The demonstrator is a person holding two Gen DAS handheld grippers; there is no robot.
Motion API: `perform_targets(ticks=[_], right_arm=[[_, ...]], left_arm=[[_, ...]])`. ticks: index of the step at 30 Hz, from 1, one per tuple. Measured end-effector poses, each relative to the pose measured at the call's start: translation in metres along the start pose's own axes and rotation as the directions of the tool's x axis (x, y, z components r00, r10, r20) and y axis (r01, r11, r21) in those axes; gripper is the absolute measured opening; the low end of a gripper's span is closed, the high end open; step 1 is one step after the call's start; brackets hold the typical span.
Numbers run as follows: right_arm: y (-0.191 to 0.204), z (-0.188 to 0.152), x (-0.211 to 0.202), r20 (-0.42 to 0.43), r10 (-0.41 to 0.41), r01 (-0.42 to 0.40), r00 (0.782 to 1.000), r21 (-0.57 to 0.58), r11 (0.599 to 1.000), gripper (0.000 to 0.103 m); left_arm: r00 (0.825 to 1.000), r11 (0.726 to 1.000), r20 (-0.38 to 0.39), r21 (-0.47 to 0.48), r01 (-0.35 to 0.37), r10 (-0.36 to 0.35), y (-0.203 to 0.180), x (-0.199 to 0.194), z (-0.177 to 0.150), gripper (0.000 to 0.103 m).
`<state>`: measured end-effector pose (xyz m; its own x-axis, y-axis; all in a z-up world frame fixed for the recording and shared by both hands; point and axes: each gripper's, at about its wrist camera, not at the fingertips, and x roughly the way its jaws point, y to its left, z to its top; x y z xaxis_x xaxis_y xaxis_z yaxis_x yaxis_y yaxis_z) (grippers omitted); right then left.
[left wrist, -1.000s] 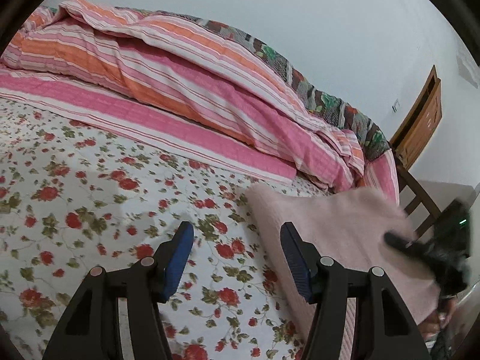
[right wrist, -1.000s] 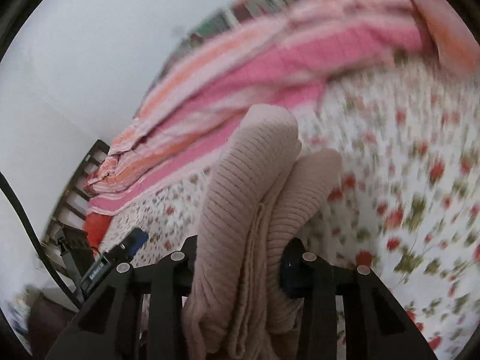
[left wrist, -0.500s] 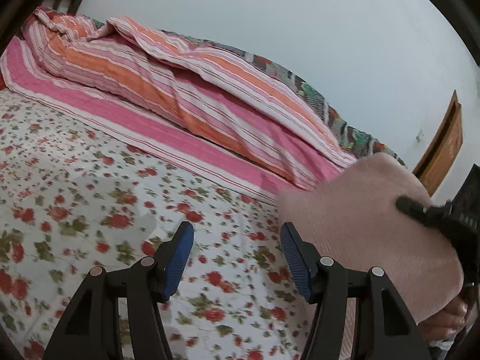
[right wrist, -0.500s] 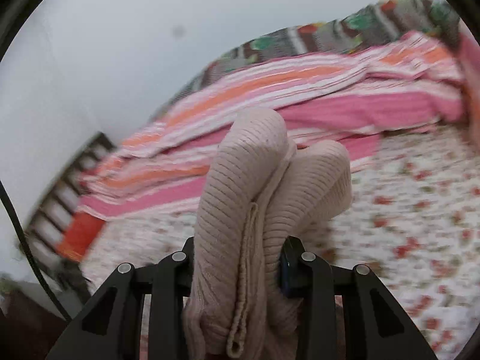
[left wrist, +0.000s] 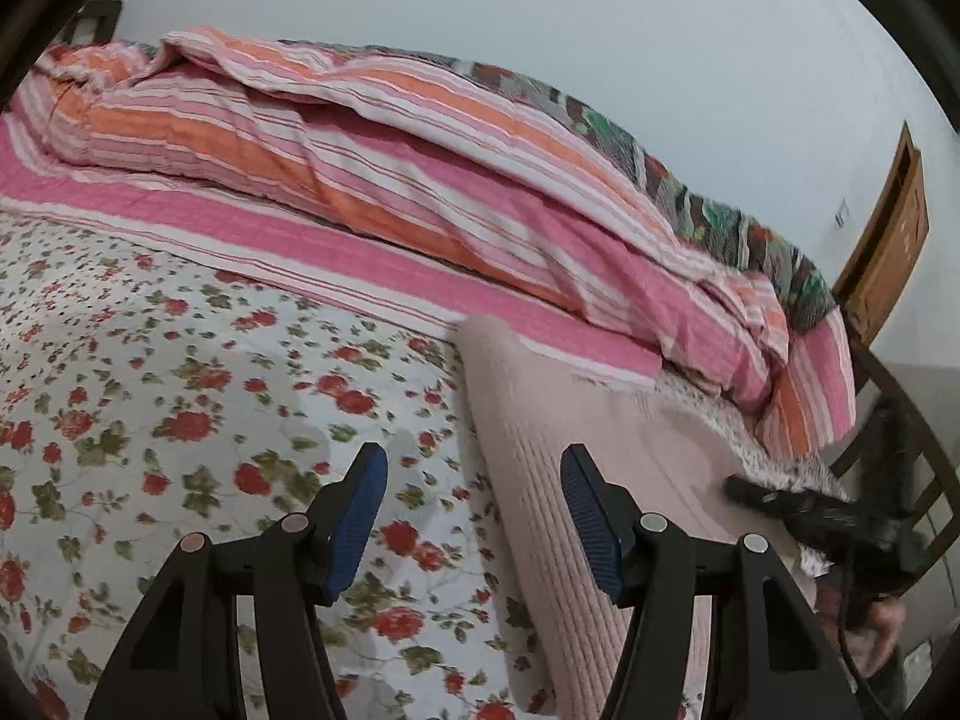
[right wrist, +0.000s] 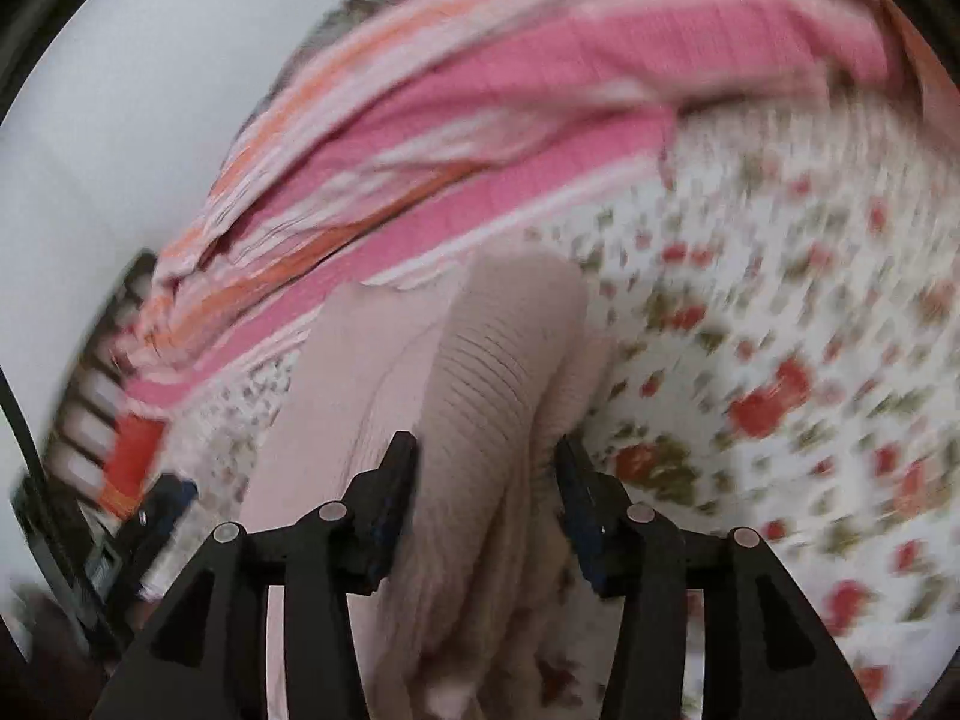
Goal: Fold small clothes
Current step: 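Open the right gripper and release the folded sweater onto the bed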
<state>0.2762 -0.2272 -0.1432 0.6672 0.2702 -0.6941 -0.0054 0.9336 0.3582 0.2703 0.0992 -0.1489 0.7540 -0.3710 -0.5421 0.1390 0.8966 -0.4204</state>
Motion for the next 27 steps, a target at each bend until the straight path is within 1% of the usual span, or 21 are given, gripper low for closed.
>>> perform_targets(ticks=[1,3,7,9,10,11,12,13,14,16,19,20,21,24,26,27], right_arm=[[0.008,-0.003,-0.01,0.024,-0.012,0.013,1.0,-0.043,0.999,0.047],[0.02,-0.008,-0.025,0.049,0.001,0.004,0.999,-0.108,0.994,0.047],[0.039,-0.031,-0.047,0.091,0.025,-0.006,0.996,-0.203,0.979,0.047],[0.042,-0.042,-0.049,0.103,0.011,0.013,0.995,-0.232,0.973,0.047],[0.042,-0.048,-0.046,0.112,-0.022,0.049,0.993,-0.245,0.968,0.045],[0.04,-0.051,-0.041,0.115,-0.061,0.088,0.991,-0.247,0.965,0.04],[0.037,-0.054,-0.034,0.107,-0.094,0.118,0.99,-0.242,0.963,0.023],[0.031,-0.058,-0.027,0.087,-0.103,0.12,0.991,-0.231,0.965,0.006],[0.024,-0.062,-0.023,0.084,-0.092,0.109,0.992,-0.223,0.969,0.006],[0.014,-0.07,-0.022,0.103,-0.092,0.112,0.99,-0.213,0.971,0.005],[0.003,-0.077,-0.016,0.061,-0.107,0.117,0.992,-0.179,0.977,0.004],[0.001,-0.078,-0.013,0.046,-0.116,0.122,0.992,-0.166,0.978,0.004],[-0.001,-0.078,-0.011,0.032,-0.121,0.124,0.992,-0.158,0.98,0.004],[0.007,-0.074,-0.018,0.035,-0.119,0.124,0.992,-0.19,0.974,0.006],[0.013,-0.066,-0.027,0.061,-0.092,0.102,0.994,-0.207,0.973,0.008],[0.015,-0.062,-0.031,0.078,-0.073,0.088,0.994,-0.208,0.974,0.013]], left_arm=[[1.0,1.0,-0.004,0.008,-0.003,0.003,-0.003,0.001,-0.001,0.058],[1.0,1.0,-0.017,0.016,0.004,-0.004,-0.008,0.004,-0.004,0.058],[0.996,0.998,-0.07,0.014,0.063,-0.062,-0.019,0.012,-0.01,0.058],[0.993,0.997,-0.095,0.038,0.067,-0.063,-0.027,0.014,-0.015,0.058],[0.993,0.996,-0.106,0.058,0.061,-0.054,-0.032,0.016,-0.018,0.058],[0.992,0.995,-0.118,0.086,0.046,-0.035,-0.037,0.017,-0.022,0.058],[0.991,0.993,-0.13,0.115,0.03,-0.015,-0.043,0.019,-0.026,0.058],[0.991,0.991,-0.134,0.13,0.028,-0.011,-0.046,0.019,-0.028,0.058],[0.99,0.989,-0.141,0.146,0.036,-0.015,-0.049,0.018,-0.031,0.058],[0.985,0.986,-0.169,0.152,0.061,-0.035,-0.052,0.019,-0.036,0.058],[0.977,0.987,-0.205,0.136,0.085,-0.056,-0.052,0.023,-0.041,0.059],[0.975,0.987,-0.218,0.139,0.083,-0.051,-0.052,0.027,-0.043,0.062],[0.972,0.987,-0.231,0.145,0.073,-0.038,-0.053,0.03,-0.044,0.062],[0.975,0.985,-0.221,0.159,0.071,-0.035,-0.056,0.03,-0.044,0.062],[0.98,0.983,-0.194,0.166,0.073,-0.04,-0.057,0.027,-0.042,0.061],[0.982,0.983,-0.184,0.167,0.073,-0.042,-0.057,0.026,-0.04,0.061]])
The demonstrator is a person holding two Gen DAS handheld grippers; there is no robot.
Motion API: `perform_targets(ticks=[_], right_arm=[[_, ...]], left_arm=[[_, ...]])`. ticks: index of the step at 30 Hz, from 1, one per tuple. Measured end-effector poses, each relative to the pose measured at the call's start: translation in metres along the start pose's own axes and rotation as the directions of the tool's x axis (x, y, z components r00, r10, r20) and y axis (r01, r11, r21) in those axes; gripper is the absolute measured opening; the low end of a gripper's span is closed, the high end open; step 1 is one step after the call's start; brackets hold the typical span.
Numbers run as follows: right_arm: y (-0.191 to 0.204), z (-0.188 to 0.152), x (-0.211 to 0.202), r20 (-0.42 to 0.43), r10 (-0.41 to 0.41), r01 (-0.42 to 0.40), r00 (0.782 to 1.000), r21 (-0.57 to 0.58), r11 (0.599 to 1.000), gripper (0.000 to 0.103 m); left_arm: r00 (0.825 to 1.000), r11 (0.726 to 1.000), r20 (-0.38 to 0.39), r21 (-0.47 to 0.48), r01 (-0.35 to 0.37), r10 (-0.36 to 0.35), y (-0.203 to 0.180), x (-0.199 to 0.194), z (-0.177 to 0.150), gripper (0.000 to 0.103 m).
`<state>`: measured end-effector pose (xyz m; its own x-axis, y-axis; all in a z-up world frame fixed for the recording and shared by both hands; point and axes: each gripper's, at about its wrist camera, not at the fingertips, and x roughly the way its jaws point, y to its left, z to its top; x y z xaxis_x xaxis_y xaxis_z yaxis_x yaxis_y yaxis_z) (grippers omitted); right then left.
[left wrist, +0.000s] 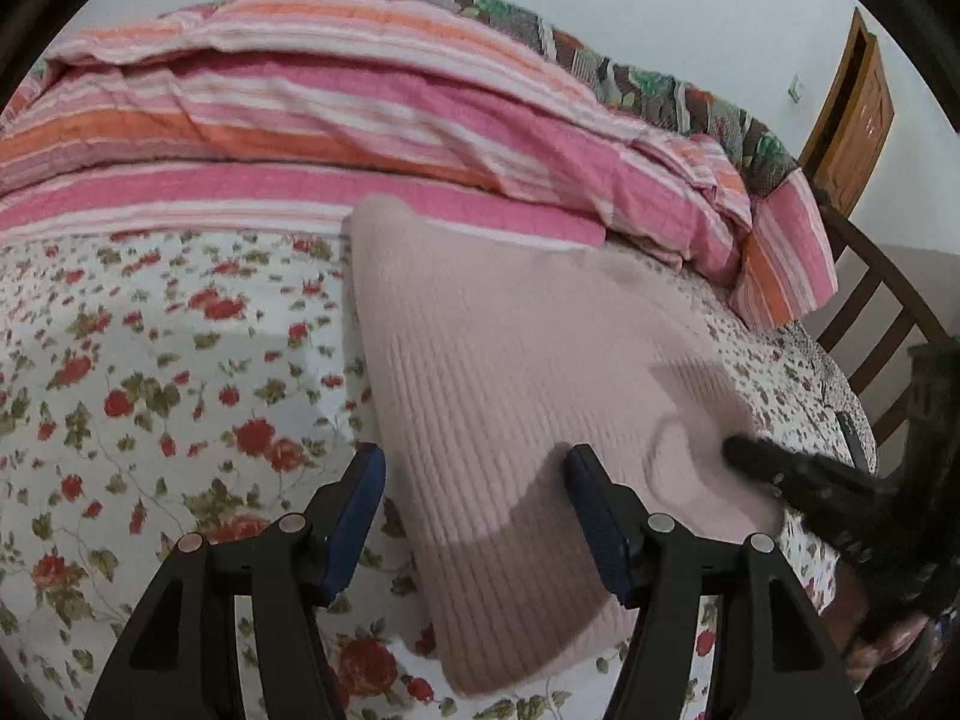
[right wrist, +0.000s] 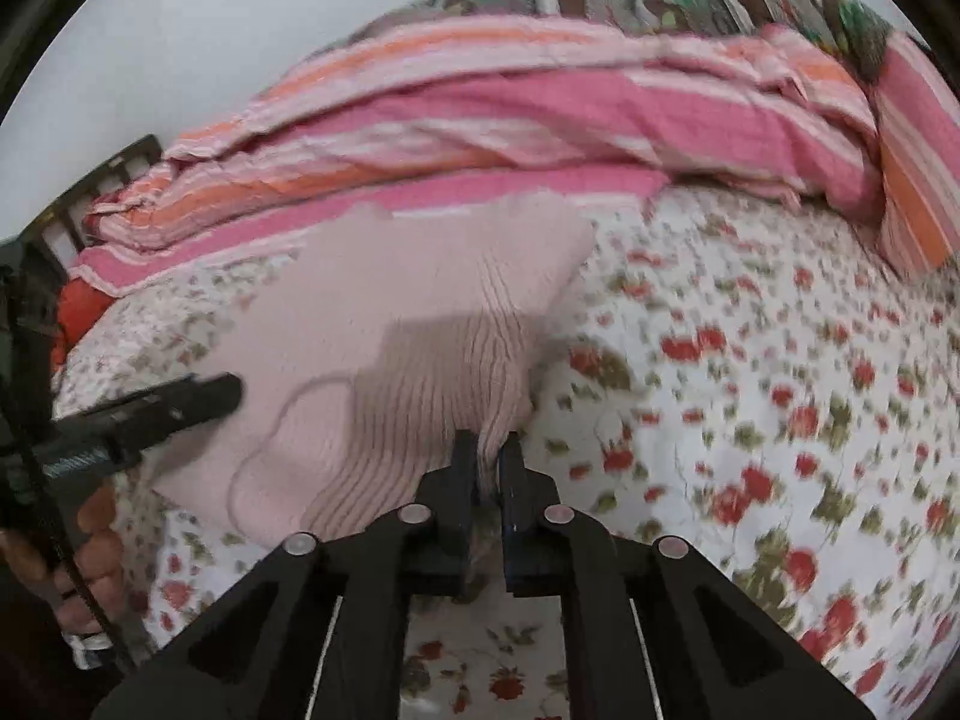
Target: Fold small clothes
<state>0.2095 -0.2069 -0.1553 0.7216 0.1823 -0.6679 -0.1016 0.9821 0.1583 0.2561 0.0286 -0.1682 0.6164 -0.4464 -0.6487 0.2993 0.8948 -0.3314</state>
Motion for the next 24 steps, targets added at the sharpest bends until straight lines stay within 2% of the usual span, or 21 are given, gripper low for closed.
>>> perform_targets(ticks=[3,4,8,9,11,13,15,19,24], right_arm=[[-0.003,0.019,0.0,0.038,0.029,-0.03,0.999,0.027,0.999,0.032],[-0.005,0.026,0.005,0.039,0.036,-0.038,0.999,0.047,0.998,0.033],[-0.009,0.041,0.027,0.023,0.021,-0.023,1.0,0.076,0.997,0.033],[-0.009,0.041,0.037,0.006,-0.005,0.005,1.0,0.073,0.997,0.033],[-0.011,0.037,0.05,-0.03,0.0,0.002,1.0,0.068,0.998,0.032],[-0.013,0.027,0.052,0.006,-0.017,0.017,1.0,0.055,0.998,0.019],[-0.013,0.025,0.045,0.04,-0.041,0.039,0.998,0.05,0.998,0.015],[-0.017,0.022,0.043,0.043,-0.034,0.033,0.998,0.041,0.999,0.014],[-0.028,0.022,0.049,-0.013,0.005,-0.004,1.0,0.103,0.995,0.016]], left_arm=[[1.0,0.999,0.02,-0.028,0.017,-0.016,0.005,-0.001,0.004,0.061],[1.0,0.999,0.015,-0.038,0.02,-0.02,0.007,0.001,0.005,0.061],[1.0,0.999,-0.003,-0.029,0.016,-0.016,0.005,0.008,0.006,0.062],[1.0,1.0,-0.004,-0.019,0.013,-0.013,0.004,0.008,0.005,0.062],[1.0,1.0,-0.006,0.003,0.014,-0.014,0.001,0.01,0.003,0.062],[1.0,1.0,-0.008,0.018,0.023,-0.023,0.0,0.011,0.001,0.063],[0.999,0.999,-0.002,0.019,0.038,-0.038,-0.001,0.01,0.001,0.063],[0.999,0.999,0.037,0.04,0.035,-0.037,-0.005,0.002,0.001,0.063],[1.0,0.999,0.022,0.042,0.005,-0.005,-0.007,0.009,-0.003,0.064]])
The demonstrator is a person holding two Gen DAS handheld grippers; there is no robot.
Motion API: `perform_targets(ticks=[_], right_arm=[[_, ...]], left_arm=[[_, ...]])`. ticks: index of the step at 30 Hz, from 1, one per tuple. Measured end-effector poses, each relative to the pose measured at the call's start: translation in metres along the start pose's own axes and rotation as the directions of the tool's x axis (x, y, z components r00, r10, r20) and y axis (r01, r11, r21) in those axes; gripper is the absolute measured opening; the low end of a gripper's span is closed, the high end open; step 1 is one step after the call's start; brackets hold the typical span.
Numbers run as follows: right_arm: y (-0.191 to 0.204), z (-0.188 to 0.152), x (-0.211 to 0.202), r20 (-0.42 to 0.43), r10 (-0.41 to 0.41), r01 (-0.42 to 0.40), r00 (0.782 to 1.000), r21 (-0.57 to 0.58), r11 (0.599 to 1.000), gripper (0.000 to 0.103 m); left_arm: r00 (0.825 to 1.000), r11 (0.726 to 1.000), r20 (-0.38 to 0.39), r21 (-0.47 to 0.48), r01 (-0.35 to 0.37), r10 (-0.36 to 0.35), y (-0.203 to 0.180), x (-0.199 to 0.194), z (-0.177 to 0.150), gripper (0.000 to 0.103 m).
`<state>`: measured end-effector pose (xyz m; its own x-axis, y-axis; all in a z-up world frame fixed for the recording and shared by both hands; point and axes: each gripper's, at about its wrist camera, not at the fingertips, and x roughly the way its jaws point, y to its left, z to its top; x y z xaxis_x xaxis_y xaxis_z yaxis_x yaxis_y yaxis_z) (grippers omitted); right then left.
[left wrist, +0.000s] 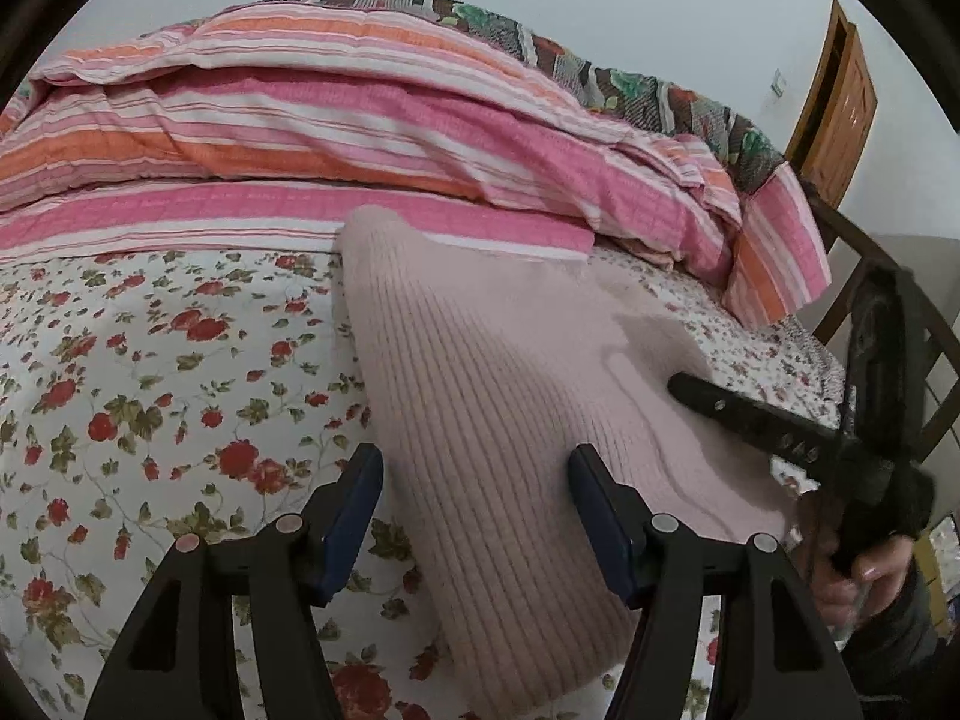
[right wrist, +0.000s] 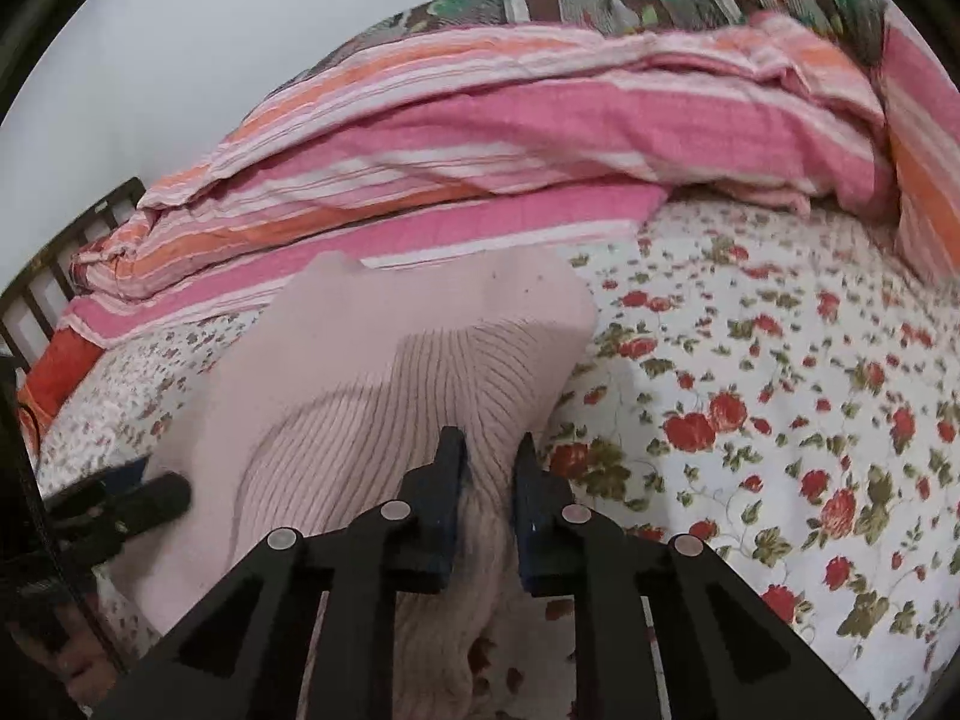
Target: Fold small clothes
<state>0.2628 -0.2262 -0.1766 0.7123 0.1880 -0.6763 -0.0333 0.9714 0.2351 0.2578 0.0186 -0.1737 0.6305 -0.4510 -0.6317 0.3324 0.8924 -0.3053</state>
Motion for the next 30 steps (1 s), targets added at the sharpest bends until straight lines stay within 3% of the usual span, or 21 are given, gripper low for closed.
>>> perform_targets(ticks=[4,8,15,20,22,26,30], right_arm=[[-0.001,0.0,0.001,-0.014,0.003,-0.003,1.0,0.014,1.0,0.018],[0.001,0.0,0.003,-0.016,-0.021,0.02,1.0,-0.021,1.0,0.019],[-0.003,0.002,0.005,-0.036,-0.008,0.008,0.999,0.009,1.0,0.021],[-0.005,0.004,0.005,-0.046,0.007,-0.006,0.999,0.02,1.0,0.022],[-0.005,0.004,0.004,-0.044,0.0,0.001,0.999,0.021,1.0,0.028],[-0.006,0.003,0.003,-0.037,-0.002,0.003,0.999,0.027,1.0,0.029],[-0.004,0.0,0.002,-0.019,-0.012,0.012,1.0,0.011,1.0,0.029]], left_arm=[[1.0,1.0,0.007,-0.001,-0.002,0.002,-0.001,0.0,-0.001,0.064],[0.999,0.997,-0.003,-0.067,0.045,-0.045,0.007,0.001,0.0,0.064],[0.999,0.993,0.015,-0.11,0.042,-0.041,0.008,0.001,0.007,0.064],[1.0,0.994,-0.012,-0.111,-0.019,0.017,0.004,-0.001,0.013,0.063],[0.999,0.994,-0.023,-0.101,-0.04,0.037,0.001,-0.006,0.013,0.062],[0.995,0.993,-0.083,-0.096,-0.061,0.053,0.001,-0.017,0.012,0.06],[0.99,0.994,-0.103,-0.039,-0.104,0.1,0.001,-0.022,0.02,0.06]])
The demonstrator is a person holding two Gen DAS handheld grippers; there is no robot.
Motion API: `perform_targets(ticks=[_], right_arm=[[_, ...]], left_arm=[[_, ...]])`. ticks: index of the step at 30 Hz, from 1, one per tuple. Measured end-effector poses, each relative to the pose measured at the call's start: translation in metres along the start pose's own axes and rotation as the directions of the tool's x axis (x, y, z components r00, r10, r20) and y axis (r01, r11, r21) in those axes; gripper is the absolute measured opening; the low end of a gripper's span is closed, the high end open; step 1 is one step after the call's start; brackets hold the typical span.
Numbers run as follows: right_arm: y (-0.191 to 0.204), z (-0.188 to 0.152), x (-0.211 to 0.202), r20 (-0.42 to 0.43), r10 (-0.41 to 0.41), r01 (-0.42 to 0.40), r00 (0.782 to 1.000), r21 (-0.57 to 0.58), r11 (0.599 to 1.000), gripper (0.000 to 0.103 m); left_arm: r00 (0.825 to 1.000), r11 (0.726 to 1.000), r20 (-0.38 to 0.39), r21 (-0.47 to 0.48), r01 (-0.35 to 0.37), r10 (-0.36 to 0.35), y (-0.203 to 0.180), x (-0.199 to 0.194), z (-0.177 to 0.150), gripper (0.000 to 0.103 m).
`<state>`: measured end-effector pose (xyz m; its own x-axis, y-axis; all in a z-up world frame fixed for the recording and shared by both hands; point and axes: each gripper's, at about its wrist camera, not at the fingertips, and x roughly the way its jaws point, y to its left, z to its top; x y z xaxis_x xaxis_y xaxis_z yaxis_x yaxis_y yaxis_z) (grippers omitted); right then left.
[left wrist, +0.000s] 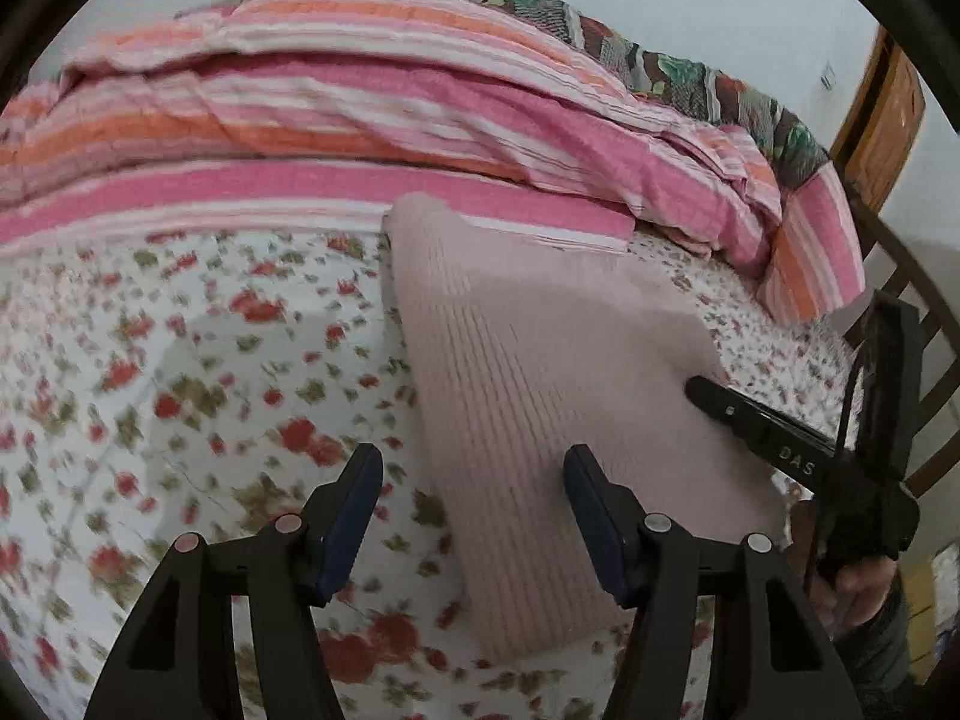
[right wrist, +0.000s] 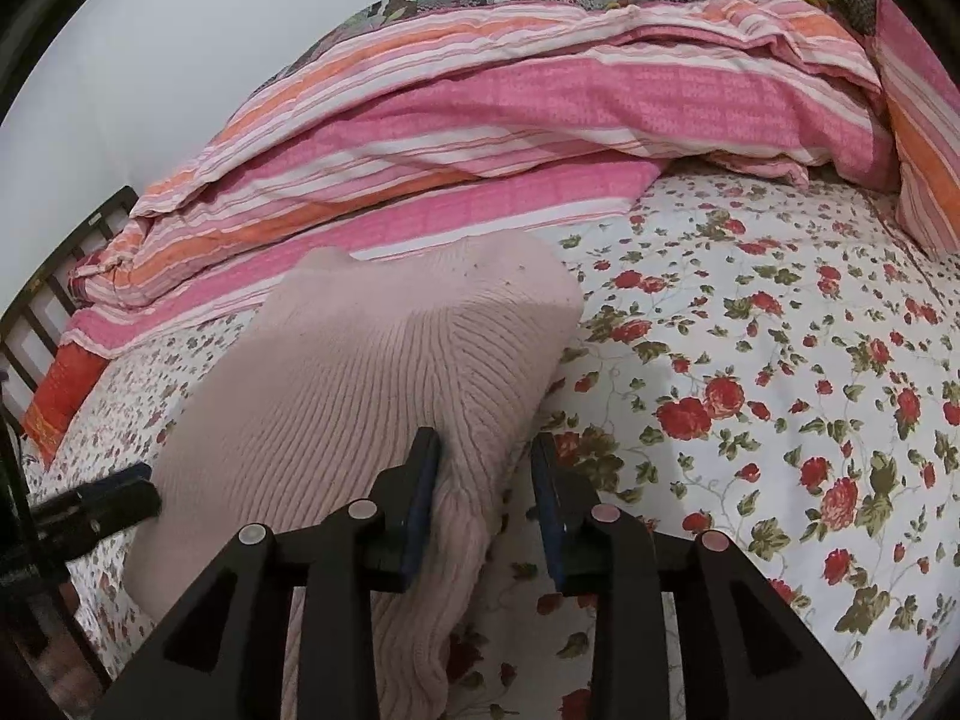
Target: Fold small clothes
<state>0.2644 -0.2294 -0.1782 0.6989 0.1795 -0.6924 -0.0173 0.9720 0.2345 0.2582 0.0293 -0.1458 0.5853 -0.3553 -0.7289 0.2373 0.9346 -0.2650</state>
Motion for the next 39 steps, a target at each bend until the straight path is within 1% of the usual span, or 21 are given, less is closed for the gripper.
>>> perform_targets(ticks=[2,5,10,13,17,18,22,24,26,27,28,29,30,33,34,36,37,38,39], right_arm=[[0.002,0.001,0.0,-0.001,-0.004,0.004,1.0,-0.003,1.0,0.029],[0.003,0.002,-0.001,-0.001,0.005,-0.005,1.0,-0.007,1.0,0.03],[0.0,0.001,-0.001,-0.004,0.024,-0.024,1.0,0.001,1.0,0.031],[0.0,0.0,-0.001,0.005,0.023,-0.023,1.0,-0.006,1.0,0.032],[0.005,-0.002,-0.001,0.02,-0.003,0.004,1.0,-0.031,1.0,0.032],[0.006,-0.002,-0.001,0.023,-0.009,0.01,1.0,-0.038,0.999,0.032],[0.007,-0.002,-0.001,0.03,-0.017,0.019,0.999,-0.054,0.998,0.033],[0.008,-0.002,0.0,0.035,-0.024,0.026,0.999,-0.063,0.998,0.033],[0.01,-0.003,-0.001,0.045,-0.033,0.036,0.998,-0.079,0.996,0.033],[0.011,-0.004,0.0,0.05,-0.038,0.042,0.998,-0.088,0.995,0.033],[0.012,-0.004,0.0,0.053,-0.041,0.046,0.998,-0.095,0.994,0.033],[0.013,-0.004,0.0,0.055,-0.042,0.047,0.998,-0.1,0.994,0.033],[0.013,-0.004,0.0,0.055,-0.044,0.049,0.998,-0.102,0.994,0.033],[0.01,-0.004,0.001,0.05,-0.037,0.041,0.998,-0.092,0.995,0.034],[0.008,-0.003,0.001,0.047,-0.032,0.036,0.998,-0.085,0.996,0.036],[0.004,-0.002,0.002,0.039,-0.013,0.016,0.999,-0.062,0.998,0.039],[0.001,-0.001,0.002,0.033,-0.005,0.006,0.999,-0.046,0.999,0.042],[-0.002,0.0,0.002,0.029,0.003,-0.002,1.0,-0.031,1.0,0.043],[-0.003,0.001,0.001,0.028,0.013,-0.013,1.0,-0.02,1.0,0.043]], left_arm=[[1.0,1.0,0.021,0.0,-0.003,0.003,0.003,0.0,0.006,0.06],[0.999,0.999,0.04,-0.039,0.028,-0.026,0.012,0.008,0.015,0.06],[0.994,0.99,0.022,-0.094,0.109,-0.107,0.024,0.041,0.037,0.06],[0.99,0.982,-0.01,-0.126,0.138,-0.14,0.031,0.066,0.053,0.06],[0.982,0.966,-0.063,-0.2,0.161,-0.177,0.042,0.1,0.071,0.06],[0.98,0.96,-0.066,-0.222,0.169,-0.188,0.045,0.109,0.076,0.06],[0.979,0.947,-0.067,-0.276,0.166,-0.192,0.057,0.13,0.087,0.06],[0.979,0.942,-0.061,-0.291,0.17,-0.196,0.062,0.136,0.091,0.056],[0.982,0.944,-0.047,-0.289,0.161,-0.181,0.063,0.138,0.098,0.039],[0.985,0.946,-0.034,-0.285,0.153,-0.17,0.063,0.138,0.102,0.035],[0.986,0.948,-0.023,-0.28,0.151,-0.164,0.062,0.138,0.105,0.026],[0.987,0.95,-0.011,-0.274,0.153,-0.162,0.062,0.136,0.109,0.025],[0.987,0.951,0.002,-0.266,0.155,-0.16,0.062,0.134,0.111,0.025],[0.994,0.97,0.018,-0.216,0.11,-0.108,0.054,0.127,0.111,0.026],[0.997,0.978,0.026,-0.193,0.075,-0.071,0.049,0.123,0.11,0.032],[0.999,0.99,0.042,-0.14,-0.005,0.011,0.041,0.113,0.107,0.035],[0.998,0.993,0.051,-0.114,-0.023,0.029,0.035,0.106,0.102,0.039],[0.998,0.995,0.053,-0.1,-0.02,0.025,0.032,0.101,0.098,0.041],[0.999,0.997,0.045,-0.08,-0.015,0.018,0.025,0.094,0.09,0.042]])
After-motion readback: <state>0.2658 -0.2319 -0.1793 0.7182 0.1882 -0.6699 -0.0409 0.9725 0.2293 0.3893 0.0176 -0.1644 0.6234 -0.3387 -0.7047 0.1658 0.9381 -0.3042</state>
